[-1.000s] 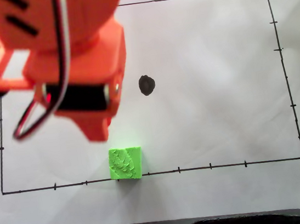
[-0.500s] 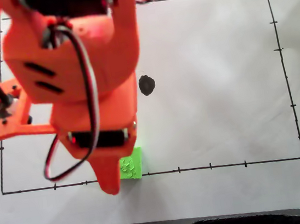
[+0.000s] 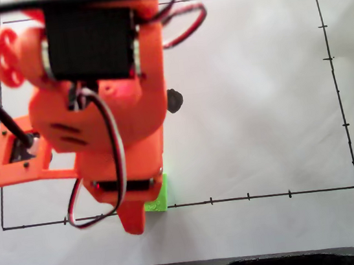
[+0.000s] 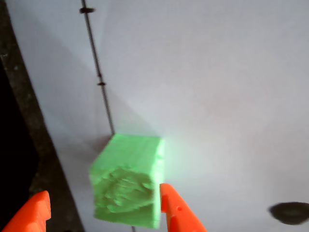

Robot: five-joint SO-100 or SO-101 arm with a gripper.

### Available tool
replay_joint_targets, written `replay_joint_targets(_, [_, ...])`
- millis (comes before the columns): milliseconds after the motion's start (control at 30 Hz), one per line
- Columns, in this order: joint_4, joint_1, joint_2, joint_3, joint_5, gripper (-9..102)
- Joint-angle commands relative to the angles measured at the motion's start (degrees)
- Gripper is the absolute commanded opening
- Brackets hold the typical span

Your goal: Grasp the colored block, Place it on the black dot, and then return the arm to the default position.

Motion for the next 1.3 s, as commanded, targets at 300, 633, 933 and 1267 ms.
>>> replay_joint_targets(300, [1.3,-1.8,-3.2,-4.8,0.7,30])
replay_joint_targets(633, [0.5,-1.5,-4.5,-5.2,0.8,27])
replay_joint_targets(933, [0.2,-1.1,-4.2,-5.2,1.7,10])
replay_joint_targets(1267, [6.2,-3.1,4.2,-3.0,3.3,8])
